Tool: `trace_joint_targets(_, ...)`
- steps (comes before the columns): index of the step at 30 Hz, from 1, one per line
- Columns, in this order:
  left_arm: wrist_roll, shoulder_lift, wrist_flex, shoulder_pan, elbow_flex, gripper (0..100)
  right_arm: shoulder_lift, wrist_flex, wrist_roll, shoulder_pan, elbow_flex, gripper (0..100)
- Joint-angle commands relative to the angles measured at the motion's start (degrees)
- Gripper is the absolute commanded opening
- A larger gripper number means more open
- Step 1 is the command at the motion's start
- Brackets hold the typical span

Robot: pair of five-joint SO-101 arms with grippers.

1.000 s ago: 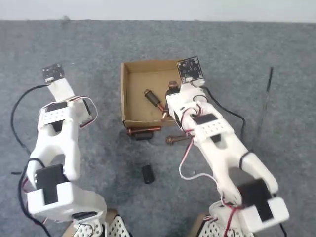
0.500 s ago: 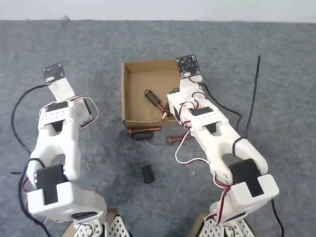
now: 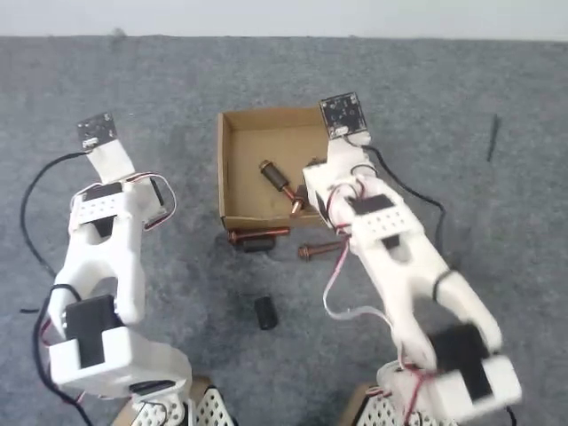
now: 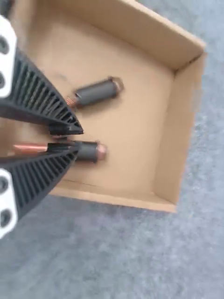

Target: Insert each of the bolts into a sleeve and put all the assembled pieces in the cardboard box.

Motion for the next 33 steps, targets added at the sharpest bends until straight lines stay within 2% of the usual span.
trace_joint_targets(1, -0.18, -0.53, 0.18, -0.26, -3.21, 1, -11.47, 7.08, 1.23, -2.68, 1.76, 0.6)
trace_joint_targets(7, -0.18, -0.53, 0.18, -0.26, -3.21, 1, -16.57, 17.54, 2.9, -7.25, 4.31, 0.6)
trace_joint_targets(15, -0.26, -0.53, 0.18, -0.35, -3.21, 1, -16.75, 35.82, 2.64, -23.34, 4.48, 0.6)
trace_joint_targets(18, -0.26, -0.53, 0.18, -0.35, -3.21, 1, -16.66, 39.52, -2.64, -29.49, 4.57, 0.6)
trace_joint_targets(22, -0.26, -0.53, 0.09, -0.35, -3.21, 1, -16.66, 39.96, -8.09, -33.71, 5.8, 0.6)
trace_joint_targets(29, -0.26, -0.53, -0.53, -0.35, -3.21, 1, -16.57, 37.49, -10.29, -36.79, 7.21, 1.1)
trace_joint_targets(33, -0.26, -0.53, -0.53, -0.26, -3.21, 1, -16.57, 32.66, -10.99, -37.05, 11.52, 13.2)
